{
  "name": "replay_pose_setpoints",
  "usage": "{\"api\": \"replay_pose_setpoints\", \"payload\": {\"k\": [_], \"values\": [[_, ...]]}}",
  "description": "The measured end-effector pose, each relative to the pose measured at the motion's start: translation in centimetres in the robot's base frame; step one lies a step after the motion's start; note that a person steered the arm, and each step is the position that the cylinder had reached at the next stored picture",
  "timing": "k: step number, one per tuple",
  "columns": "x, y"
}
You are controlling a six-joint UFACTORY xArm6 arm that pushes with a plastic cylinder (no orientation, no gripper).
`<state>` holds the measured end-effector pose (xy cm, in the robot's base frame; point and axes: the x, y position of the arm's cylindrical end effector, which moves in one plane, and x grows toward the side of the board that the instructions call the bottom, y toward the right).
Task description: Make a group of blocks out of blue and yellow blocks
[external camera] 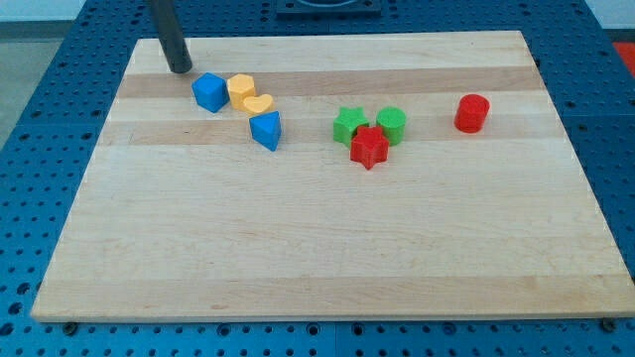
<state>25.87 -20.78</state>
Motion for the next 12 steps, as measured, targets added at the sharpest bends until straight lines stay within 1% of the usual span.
{"api": "replay_pose_setpoints", "payload": {"k": [2, 3, 4, 6, 9, 10, 12], "values": [[0.2, 2.7], [0.6, 2.8], [3.1, 2.3], [4.0, 0.5], [7.1, 1.1], [7.6, 1.4], [7.6, 4.6]]}}
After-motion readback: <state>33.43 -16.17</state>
